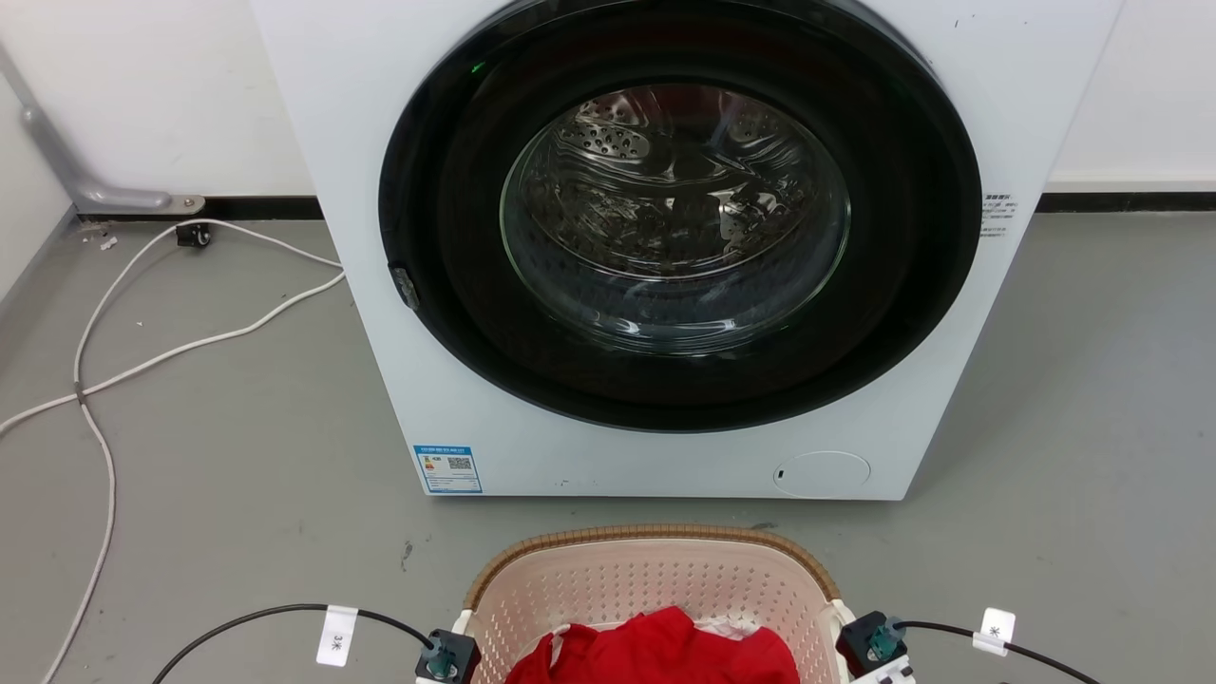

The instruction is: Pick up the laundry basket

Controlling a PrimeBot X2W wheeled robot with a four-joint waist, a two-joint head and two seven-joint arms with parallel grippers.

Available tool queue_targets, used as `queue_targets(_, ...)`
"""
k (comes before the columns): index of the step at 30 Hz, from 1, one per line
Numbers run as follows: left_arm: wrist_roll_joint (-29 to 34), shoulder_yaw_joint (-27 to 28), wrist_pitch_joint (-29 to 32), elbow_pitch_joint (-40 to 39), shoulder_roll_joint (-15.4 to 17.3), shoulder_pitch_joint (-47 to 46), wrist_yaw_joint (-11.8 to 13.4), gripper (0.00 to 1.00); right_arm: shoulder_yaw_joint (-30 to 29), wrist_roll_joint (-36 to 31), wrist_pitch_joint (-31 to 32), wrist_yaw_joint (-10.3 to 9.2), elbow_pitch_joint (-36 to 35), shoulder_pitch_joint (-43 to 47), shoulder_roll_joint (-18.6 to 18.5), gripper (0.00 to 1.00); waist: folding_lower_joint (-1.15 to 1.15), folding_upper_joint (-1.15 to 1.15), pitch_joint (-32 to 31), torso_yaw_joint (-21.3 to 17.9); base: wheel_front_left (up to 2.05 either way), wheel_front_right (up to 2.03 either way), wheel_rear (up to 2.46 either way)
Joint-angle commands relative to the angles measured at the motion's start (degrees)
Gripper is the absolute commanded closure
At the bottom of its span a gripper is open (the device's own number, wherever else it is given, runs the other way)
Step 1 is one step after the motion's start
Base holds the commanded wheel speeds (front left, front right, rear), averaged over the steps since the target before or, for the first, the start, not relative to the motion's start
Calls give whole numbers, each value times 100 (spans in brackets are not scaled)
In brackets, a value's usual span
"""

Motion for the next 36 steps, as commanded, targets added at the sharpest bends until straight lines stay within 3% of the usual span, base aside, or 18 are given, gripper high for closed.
queue_targets(1,-4,-31,-66,-15,96,-129,-31,100,72,-10,-2,18,43,-62,-57,100,0,-1,4,-3,0,0,0)
queue_targets(36,-440,-508,-135,29,200,-211,-32,100,685,637,-119,18,158,-177,0,100,0,-1,57,-30,0,0,0)
